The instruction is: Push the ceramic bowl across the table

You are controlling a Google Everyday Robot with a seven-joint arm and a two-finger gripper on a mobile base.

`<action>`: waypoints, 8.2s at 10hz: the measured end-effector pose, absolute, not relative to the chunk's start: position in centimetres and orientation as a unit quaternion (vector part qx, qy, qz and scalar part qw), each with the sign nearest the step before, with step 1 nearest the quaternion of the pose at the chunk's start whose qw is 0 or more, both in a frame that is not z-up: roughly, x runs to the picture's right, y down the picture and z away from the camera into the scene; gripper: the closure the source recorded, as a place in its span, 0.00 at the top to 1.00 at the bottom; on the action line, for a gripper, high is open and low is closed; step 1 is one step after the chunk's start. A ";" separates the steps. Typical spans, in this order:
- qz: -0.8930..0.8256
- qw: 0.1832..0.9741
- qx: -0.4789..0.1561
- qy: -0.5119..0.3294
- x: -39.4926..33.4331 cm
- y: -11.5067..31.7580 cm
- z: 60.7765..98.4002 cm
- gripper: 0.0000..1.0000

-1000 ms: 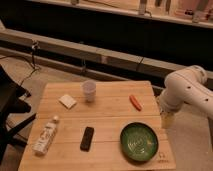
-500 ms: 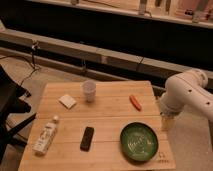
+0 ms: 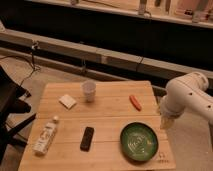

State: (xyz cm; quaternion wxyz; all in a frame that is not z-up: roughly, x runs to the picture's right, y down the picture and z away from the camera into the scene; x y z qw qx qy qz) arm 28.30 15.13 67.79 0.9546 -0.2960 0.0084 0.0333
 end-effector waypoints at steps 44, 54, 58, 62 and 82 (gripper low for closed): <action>0.166 0.930 -0.326 -0.042 26.6 24.4 72.4 0.04; 0.191 0.924 -0.327 -0.054 25.9 24.4 74.4 0.04; 0.198 0.921 -0.329 -0.059 25.5 24.1 75.0 0.04; 0.205 0.919 -0.332 -0.064 25.3 24.1 75.5 0.04; 0.236 0.907 -0.340 -0.084 24.4 23.2 77.2 0.04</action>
